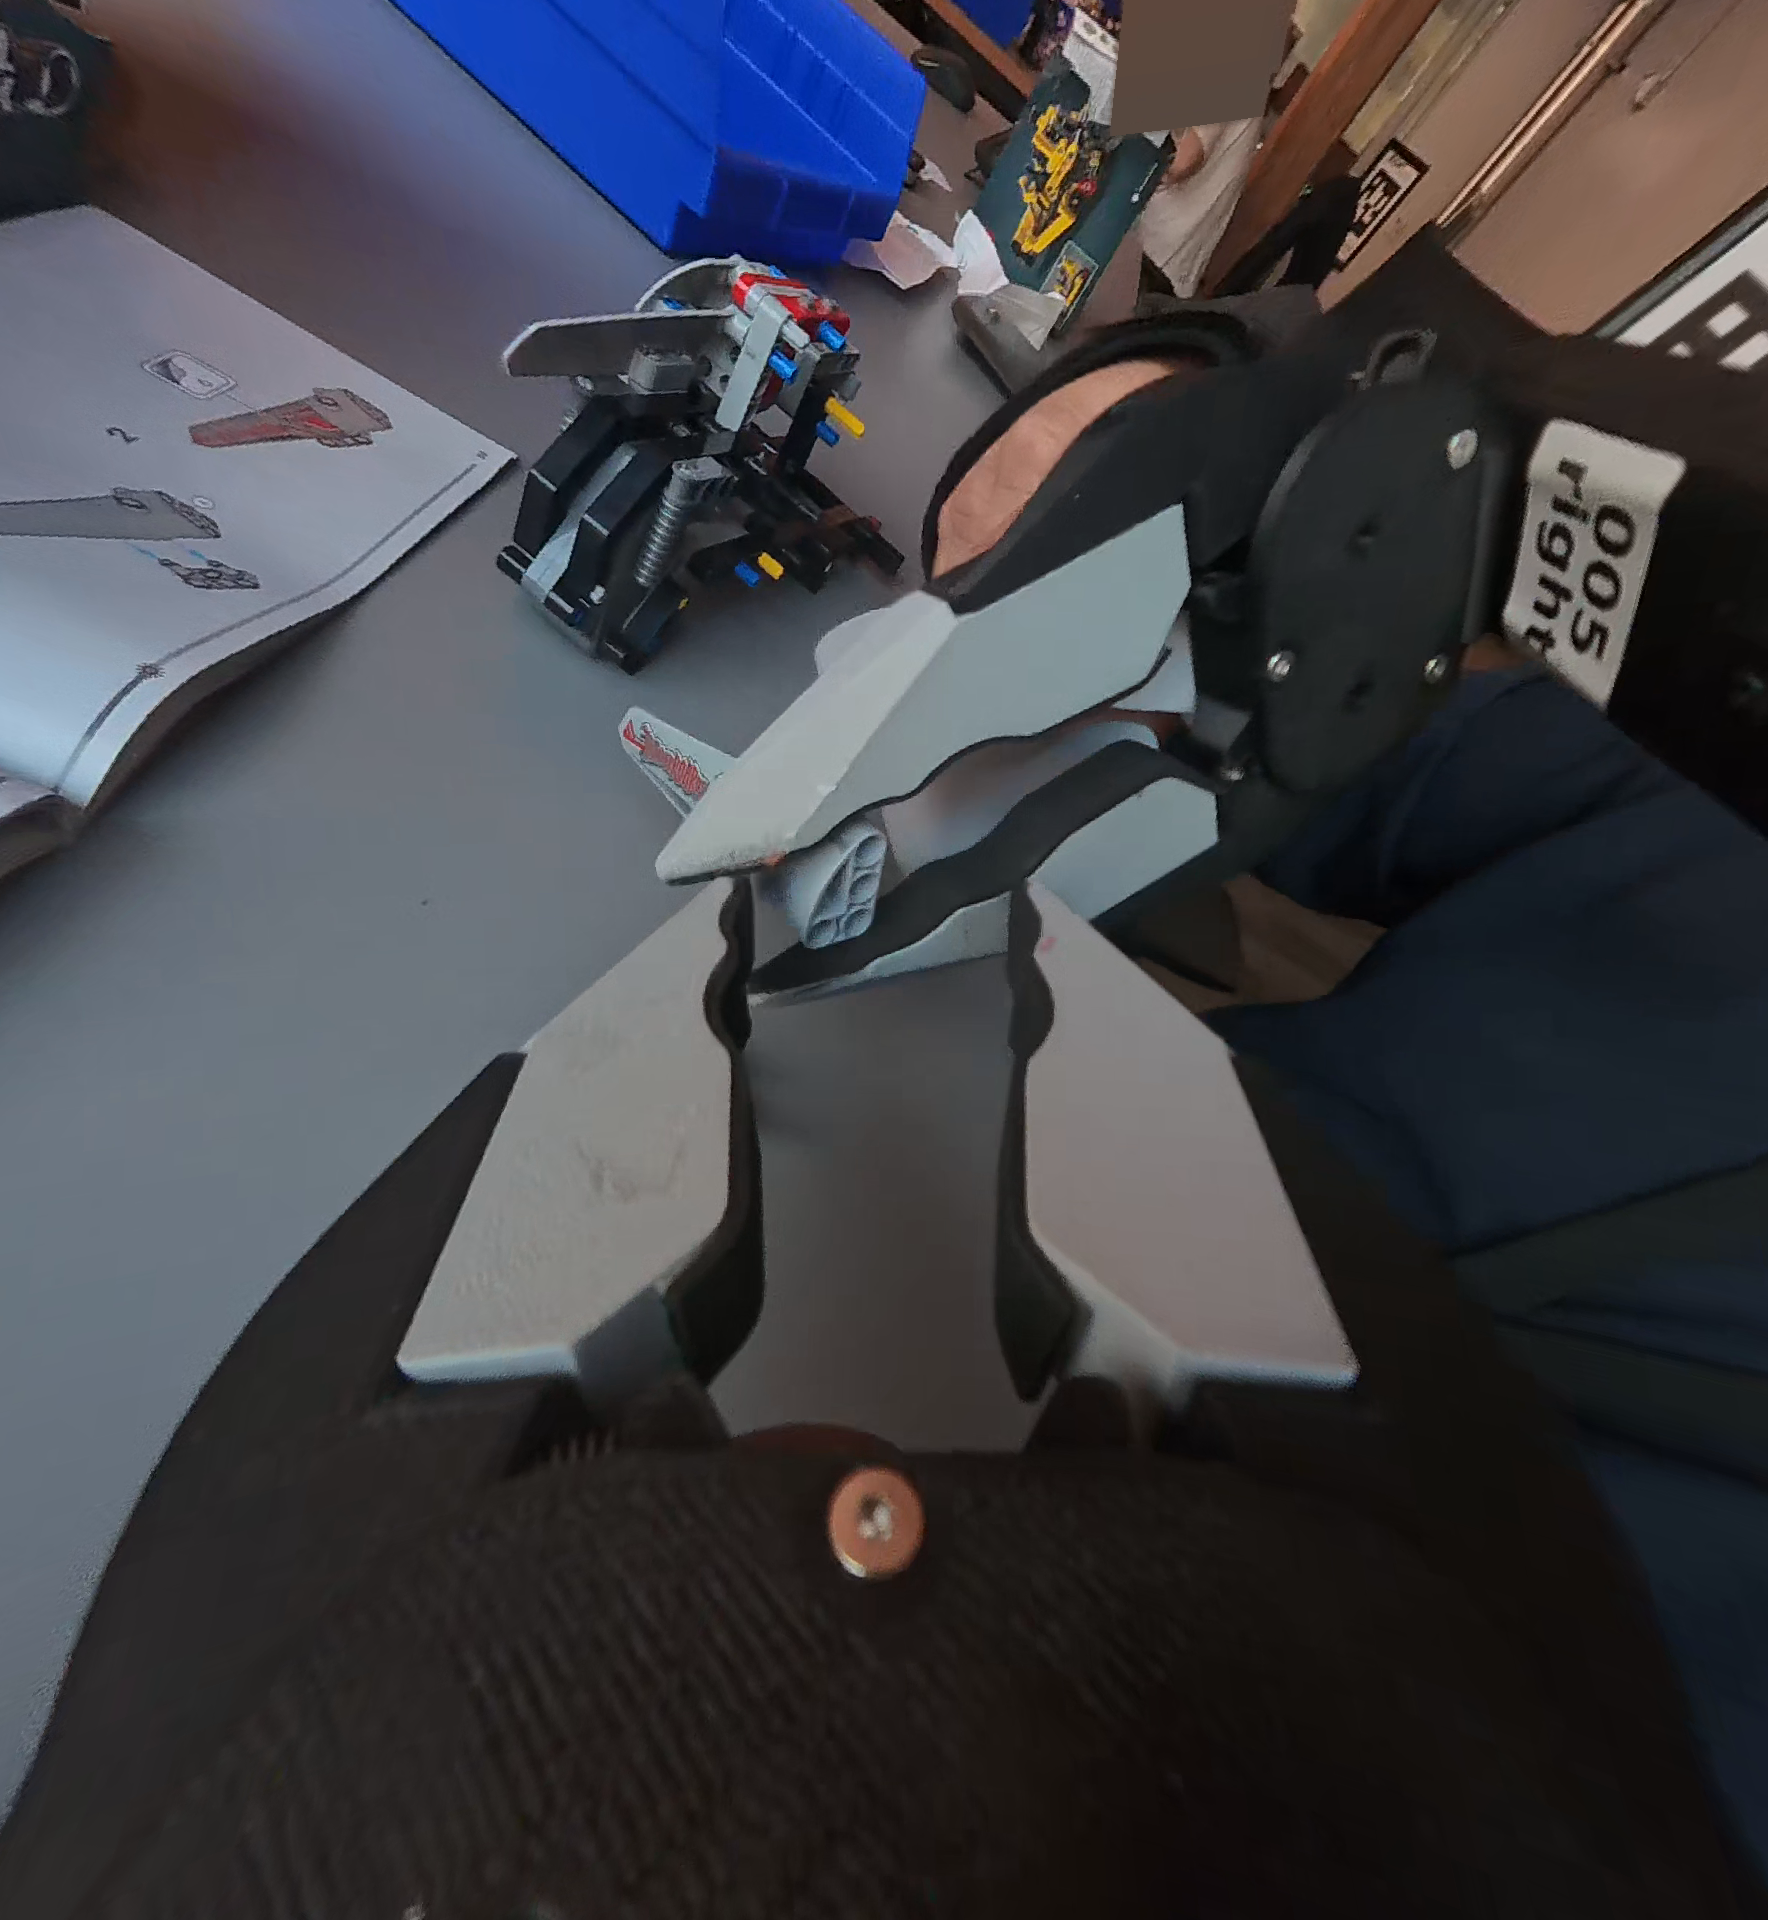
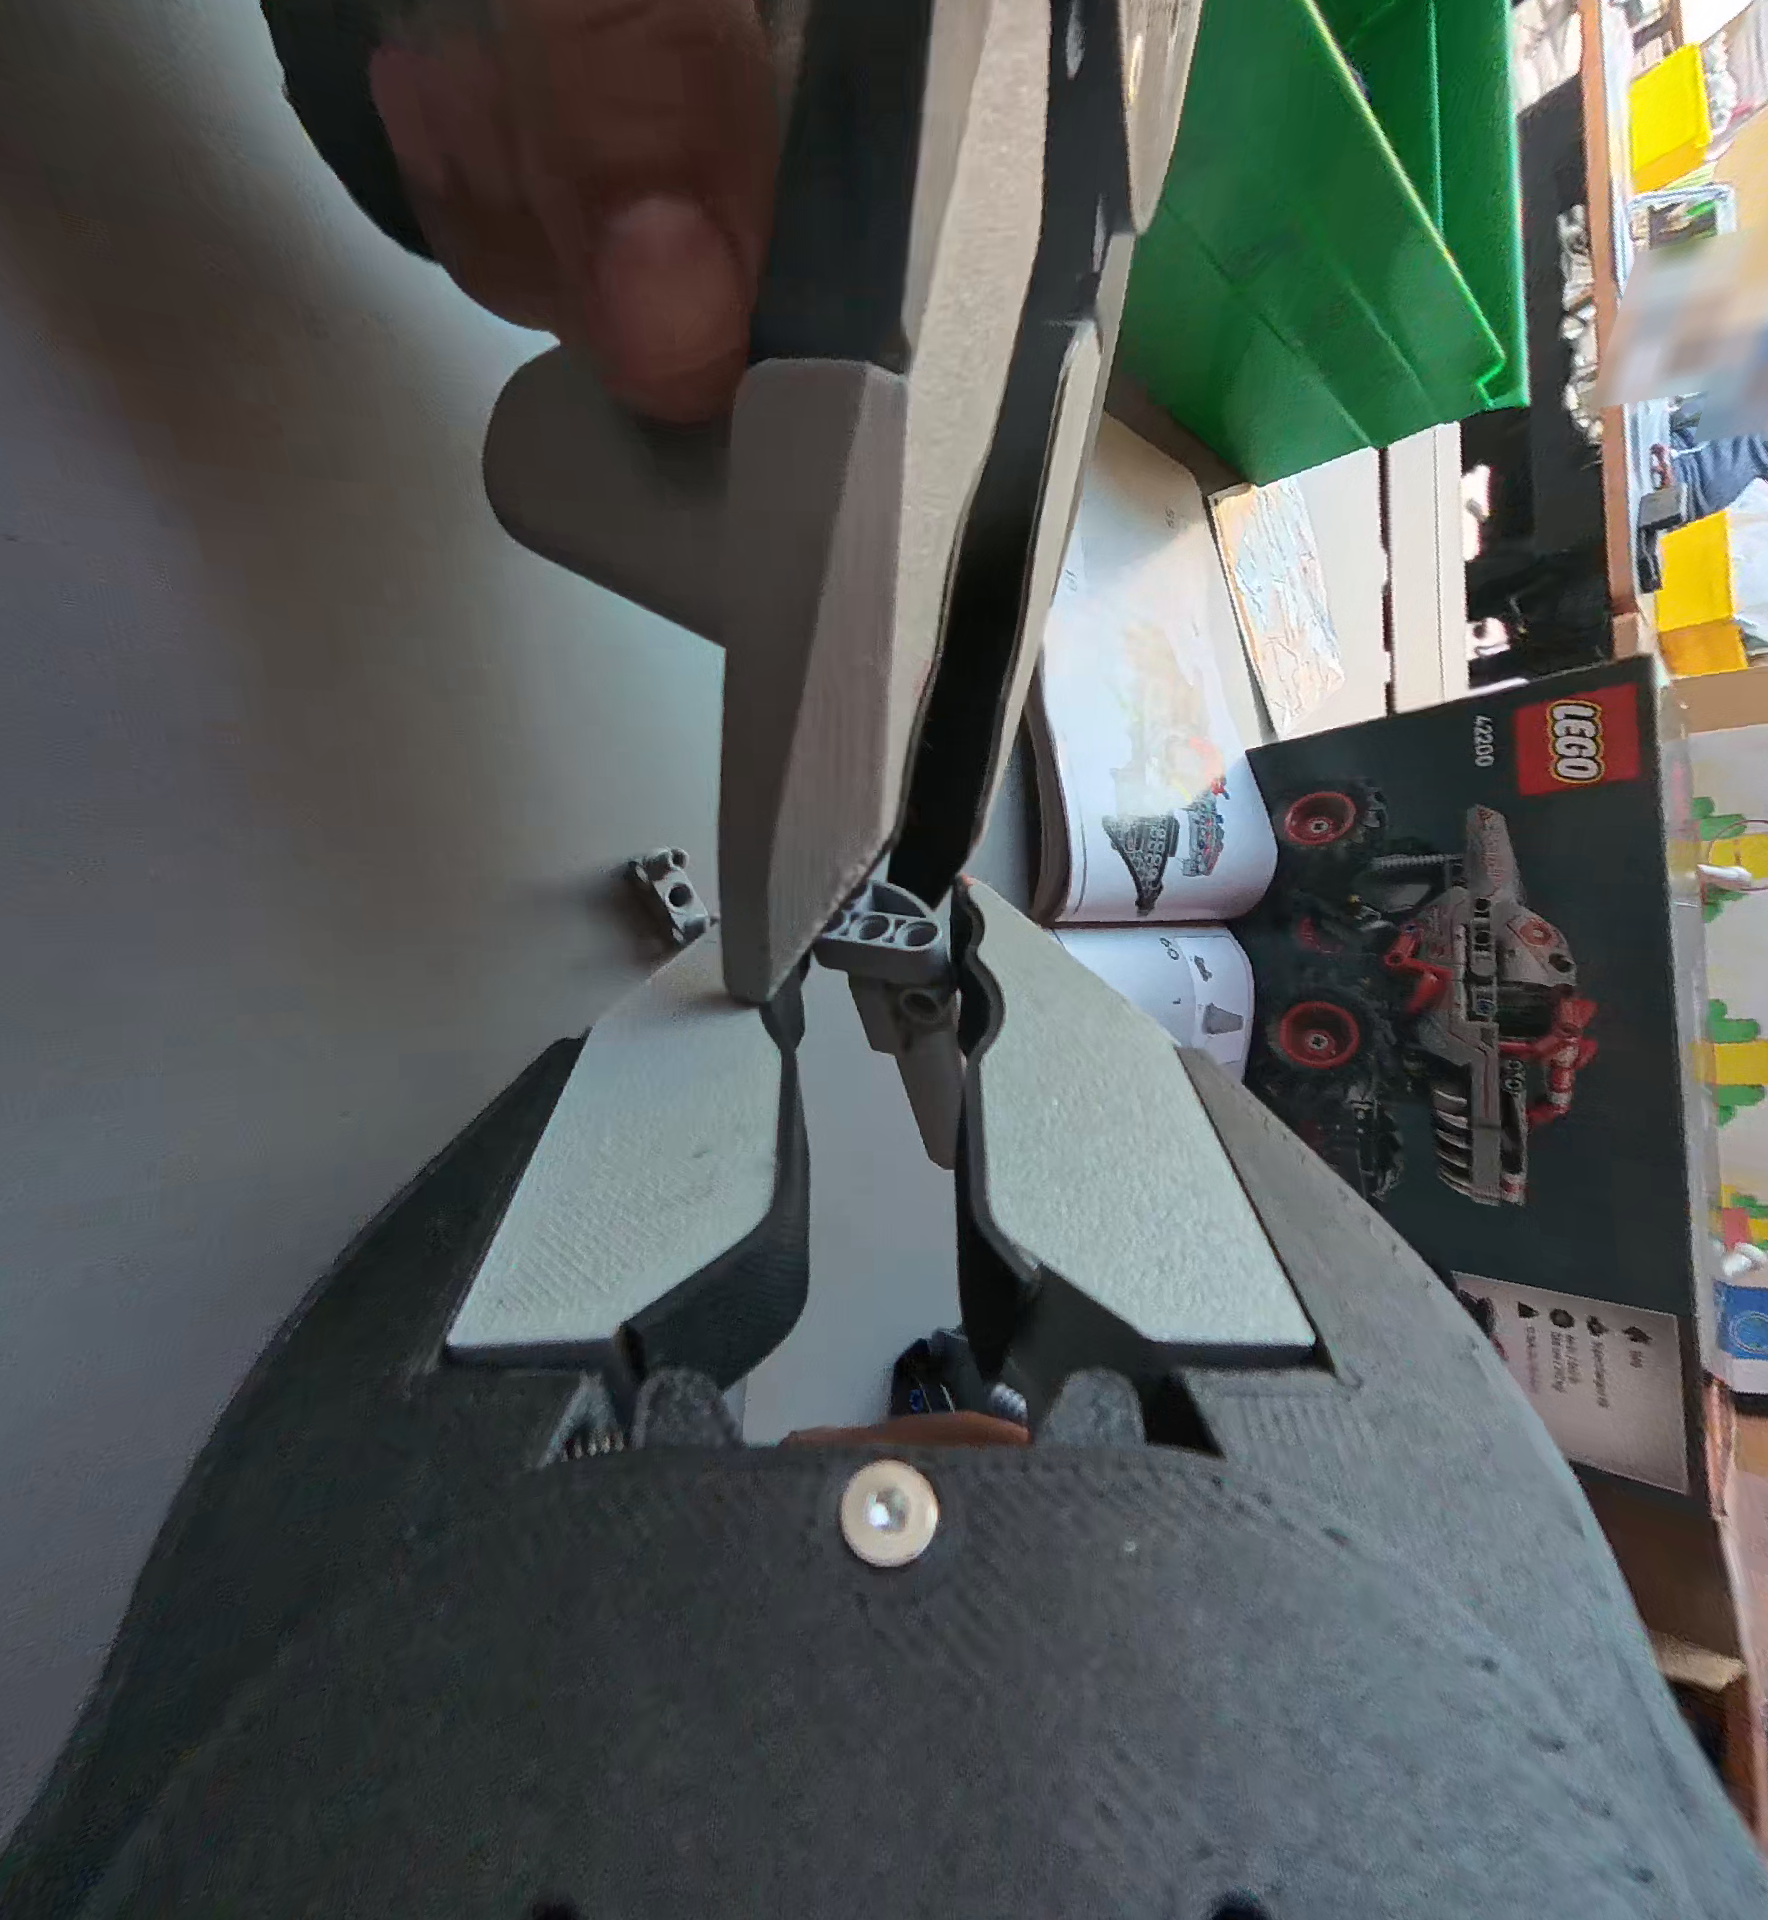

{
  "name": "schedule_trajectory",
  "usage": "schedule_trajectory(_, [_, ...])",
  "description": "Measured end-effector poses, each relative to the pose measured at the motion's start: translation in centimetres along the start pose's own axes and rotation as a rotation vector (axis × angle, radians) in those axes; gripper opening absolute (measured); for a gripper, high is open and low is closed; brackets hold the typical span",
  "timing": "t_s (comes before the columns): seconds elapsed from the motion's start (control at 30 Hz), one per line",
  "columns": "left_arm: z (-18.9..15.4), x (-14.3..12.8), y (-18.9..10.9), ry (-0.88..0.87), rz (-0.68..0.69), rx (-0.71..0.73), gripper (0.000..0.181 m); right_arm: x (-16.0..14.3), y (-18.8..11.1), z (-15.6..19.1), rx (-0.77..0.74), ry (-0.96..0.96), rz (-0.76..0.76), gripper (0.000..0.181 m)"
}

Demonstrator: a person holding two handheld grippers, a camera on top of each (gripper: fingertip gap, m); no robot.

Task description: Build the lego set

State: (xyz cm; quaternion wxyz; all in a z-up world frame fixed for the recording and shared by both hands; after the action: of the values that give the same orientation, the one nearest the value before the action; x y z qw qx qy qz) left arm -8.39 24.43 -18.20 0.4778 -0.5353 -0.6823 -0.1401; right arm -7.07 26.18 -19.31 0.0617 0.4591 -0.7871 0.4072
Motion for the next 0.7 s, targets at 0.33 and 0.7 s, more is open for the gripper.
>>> schedule_trajectory(0.33, [1.0,0.4,-0.1,-0.067,-0.037,-0.094,0.036,-0.2,0.2,-0.2,-0.088,-0.072,0.049,0.024])
schedule_trajectory(0.7, [1.7,0.2,0.3,0.124,-0.050,0.094,0.013,-0.4,0.5,-0.2,-0.209,-0.097,0.104,0.023])
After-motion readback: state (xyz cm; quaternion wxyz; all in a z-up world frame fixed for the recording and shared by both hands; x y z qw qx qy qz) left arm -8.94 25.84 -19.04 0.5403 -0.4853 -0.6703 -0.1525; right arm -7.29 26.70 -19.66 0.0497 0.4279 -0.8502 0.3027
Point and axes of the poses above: each gripper's, where its closed fingertips meet, y out along the fingers, x out of its top, z = x × y across the jaws, the point moved 3 cm from there along -y, back along the fingers, and after that the axes turned 2 degrees about -x, right-handed, at the moved point
